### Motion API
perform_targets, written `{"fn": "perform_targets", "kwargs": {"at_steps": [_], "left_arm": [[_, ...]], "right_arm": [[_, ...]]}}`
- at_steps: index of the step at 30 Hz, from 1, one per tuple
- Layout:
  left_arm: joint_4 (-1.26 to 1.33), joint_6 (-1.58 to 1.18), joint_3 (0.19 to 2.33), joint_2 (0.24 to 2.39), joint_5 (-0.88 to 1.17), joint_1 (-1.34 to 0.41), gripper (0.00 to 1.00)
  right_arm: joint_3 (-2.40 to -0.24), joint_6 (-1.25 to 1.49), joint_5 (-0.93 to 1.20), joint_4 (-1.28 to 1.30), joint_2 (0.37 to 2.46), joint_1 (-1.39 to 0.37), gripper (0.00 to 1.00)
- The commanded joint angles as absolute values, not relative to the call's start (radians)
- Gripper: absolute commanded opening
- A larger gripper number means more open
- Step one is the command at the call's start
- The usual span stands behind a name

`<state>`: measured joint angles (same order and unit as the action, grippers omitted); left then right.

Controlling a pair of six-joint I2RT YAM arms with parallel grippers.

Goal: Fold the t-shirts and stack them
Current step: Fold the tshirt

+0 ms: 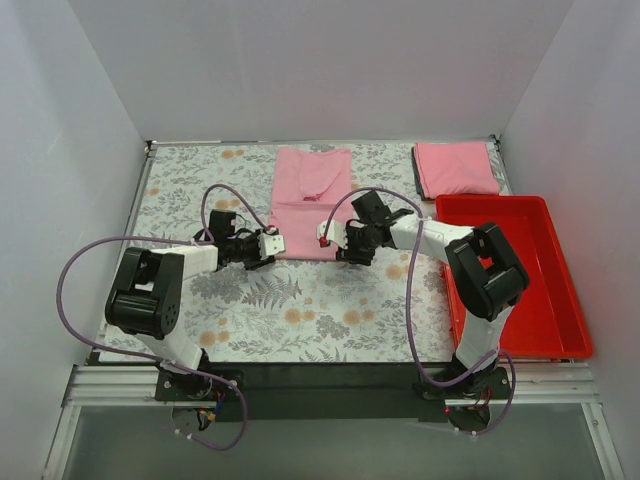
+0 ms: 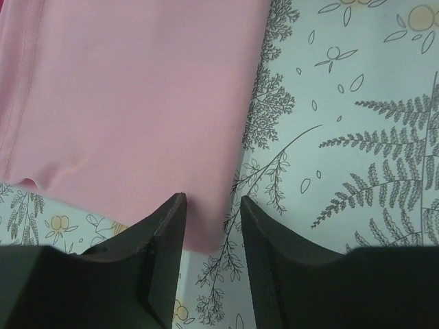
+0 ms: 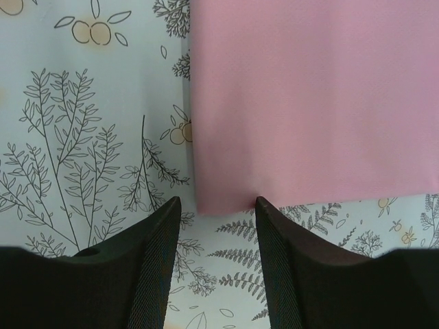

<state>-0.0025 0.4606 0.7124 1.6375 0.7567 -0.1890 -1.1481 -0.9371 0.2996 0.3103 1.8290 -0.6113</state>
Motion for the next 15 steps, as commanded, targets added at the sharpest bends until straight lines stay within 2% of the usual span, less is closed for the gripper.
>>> {"fn": "perform_targets", "kwargs": {"at_steps": [1,7,9,10,12,13,14,15], "left_arm": [[0.035,0.52,0.704,1.647,0.721,-0.195,0.36],[0.023,0.525,0.719,1.683,0.667,-0.195,0.3],[0.009,0.525,0.729,1.693,0.664,-0.195,0.27],[0.009,0.525,0.733,1.695,0.666,-0.195,0.26],[0.006,0.529,0.736,1.704,0.672,-0.195,0.18],[0.006,0.537,0.744,1.704,0.673,-0.195,0.16],[-0.023,0.54,0.747,1.704,0.679,-0.195,0.09],[-0.04,0.54,0.752,1.703,0.683,-0.195,0.07]], "right_arm": [[-1.126,-0.968,0.296,0.27,1.83,-0.618,0.54],[-1.104,-0.98,0.275,0.246,1.862,-0.617,0.53],[-1.095,-0.985,0.272,0.235,1.864,-0.618,0.5],[-1.094,-0.986,0.27,0.235,1.865,-0.618,0.4],[-1.091,-0.991,0.265,0.235,1.87,-0.617,0.28],[-1.089,-0.992,0.265,0.236,1.867,-0.617,0.15],[-1.088,-0.994,0.264,0.235,1.861,-0.617,0.1],[-1.088,-0.993,0.267,0.238,1.856,-0.617,0.05]]}}
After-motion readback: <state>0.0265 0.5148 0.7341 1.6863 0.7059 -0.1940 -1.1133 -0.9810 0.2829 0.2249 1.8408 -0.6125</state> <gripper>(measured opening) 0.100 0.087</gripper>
